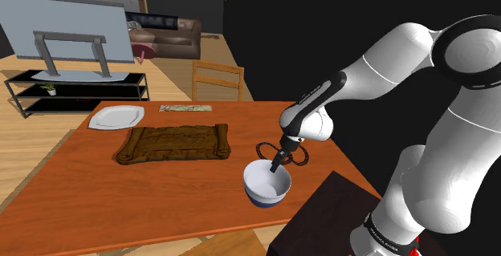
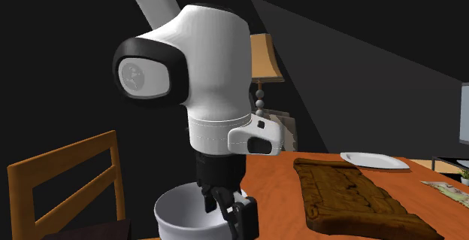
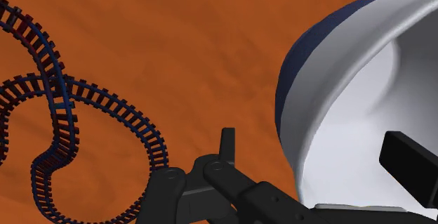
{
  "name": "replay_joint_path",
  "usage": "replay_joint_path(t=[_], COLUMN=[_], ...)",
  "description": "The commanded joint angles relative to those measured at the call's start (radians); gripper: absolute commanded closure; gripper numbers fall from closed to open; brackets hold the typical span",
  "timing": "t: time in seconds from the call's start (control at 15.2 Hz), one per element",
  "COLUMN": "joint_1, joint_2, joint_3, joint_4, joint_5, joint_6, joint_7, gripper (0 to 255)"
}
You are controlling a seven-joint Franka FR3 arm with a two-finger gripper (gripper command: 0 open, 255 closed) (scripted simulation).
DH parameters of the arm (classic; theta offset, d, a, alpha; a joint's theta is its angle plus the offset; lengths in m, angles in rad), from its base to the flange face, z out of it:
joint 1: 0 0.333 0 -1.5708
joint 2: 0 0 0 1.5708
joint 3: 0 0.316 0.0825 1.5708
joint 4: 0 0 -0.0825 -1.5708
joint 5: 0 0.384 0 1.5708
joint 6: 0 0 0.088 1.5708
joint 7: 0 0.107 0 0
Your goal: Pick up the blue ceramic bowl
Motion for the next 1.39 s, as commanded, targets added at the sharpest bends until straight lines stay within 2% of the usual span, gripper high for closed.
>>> replay_joint_path(t=[0.0, 0.13, 0.2, 0.26, 0.86, 1.32], joint_1=[0.008, 0.009, 0.009, 0.009, 0.009, -0.01], joint_2=[0.036, 0.066, 0.066, 0.066, 0.066, -0.065], joint_3=[0.007, 0.015, 0.015, 0.016, 0.015, -0.007], joint_4=[0.007, 0.017, 0.017, 0.016, 0.017, -0.014], joint_5=[0.068, 0.121, 0.121, 0.121, 0.121, -0.103], joint_6=[0.02, 0.032, 0.032, 0.032, 0.032, -0.034], joint_7=[-0.054, -0.099, -0.099, -0.099, -0.099, 0.089], gripper=[0, 0, 0, 255, 255, 255])
